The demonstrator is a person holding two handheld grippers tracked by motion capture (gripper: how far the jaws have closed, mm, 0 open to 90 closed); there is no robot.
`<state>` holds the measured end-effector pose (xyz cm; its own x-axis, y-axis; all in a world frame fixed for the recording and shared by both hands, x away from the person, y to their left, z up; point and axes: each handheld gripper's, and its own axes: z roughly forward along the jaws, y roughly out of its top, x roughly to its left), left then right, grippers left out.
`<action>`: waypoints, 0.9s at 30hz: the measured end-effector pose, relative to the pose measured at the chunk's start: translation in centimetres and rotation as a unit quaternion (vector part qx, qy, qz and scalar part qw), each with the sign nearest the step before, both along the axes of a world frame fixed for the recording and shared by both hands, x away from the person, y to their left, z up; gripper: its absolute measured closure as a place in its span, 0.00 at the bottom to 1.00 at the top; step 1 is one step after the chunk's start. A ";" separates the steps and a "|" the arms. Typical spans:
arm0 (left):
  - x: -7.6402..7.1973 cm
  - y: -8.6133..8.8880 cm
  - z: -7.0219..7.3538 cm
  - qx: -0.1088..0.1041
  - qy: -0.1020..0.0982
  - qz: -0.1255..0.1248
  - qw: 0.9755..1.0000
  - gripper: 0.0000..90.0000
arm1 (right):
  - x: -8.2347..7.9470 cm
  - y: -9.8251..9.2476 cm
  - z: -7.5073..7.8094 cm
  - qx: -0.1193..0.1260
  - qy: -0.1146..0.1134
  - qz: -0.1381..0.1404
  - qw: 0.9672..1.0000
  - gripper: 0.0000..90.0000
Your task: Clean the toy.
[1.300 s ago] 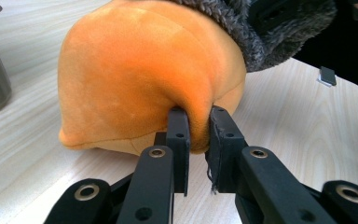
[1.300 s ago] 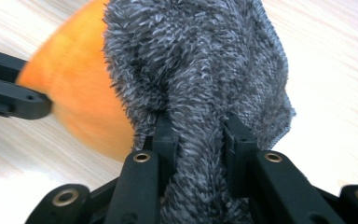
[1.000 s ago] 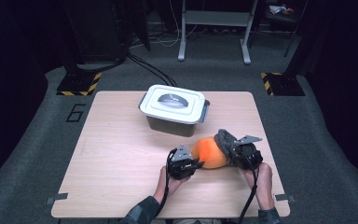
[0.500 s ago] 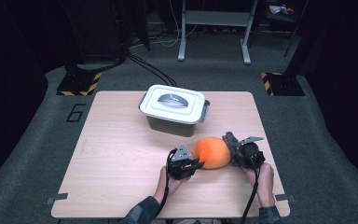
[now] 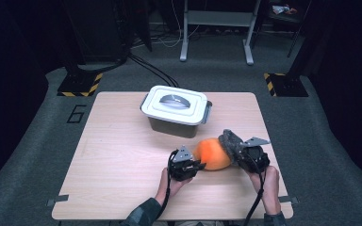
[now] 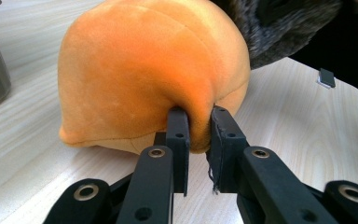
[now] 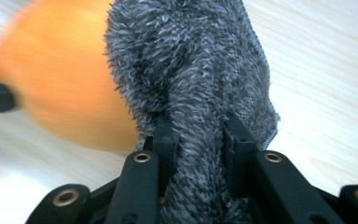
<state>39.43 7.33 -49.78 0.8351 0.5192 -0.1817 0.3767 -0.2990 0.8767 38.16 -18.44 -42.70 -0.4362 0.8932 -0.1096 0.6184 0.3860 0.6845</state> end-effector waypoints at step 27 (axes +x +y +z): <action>0.2 0.1 0.0 0.001 0.004 -0.003 1.000 0.88 | -0.7 5.6 0.5 -0.052 -0.016 0.077 0.996 0.79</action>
<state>39.62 7.45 -49.80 0.8368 0.5146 -0.1869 0.3819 -0.3039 0.8728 37.49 -12.86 -42.21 -0.5627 0.7986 -0.2137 0.5243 0.5446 0.6546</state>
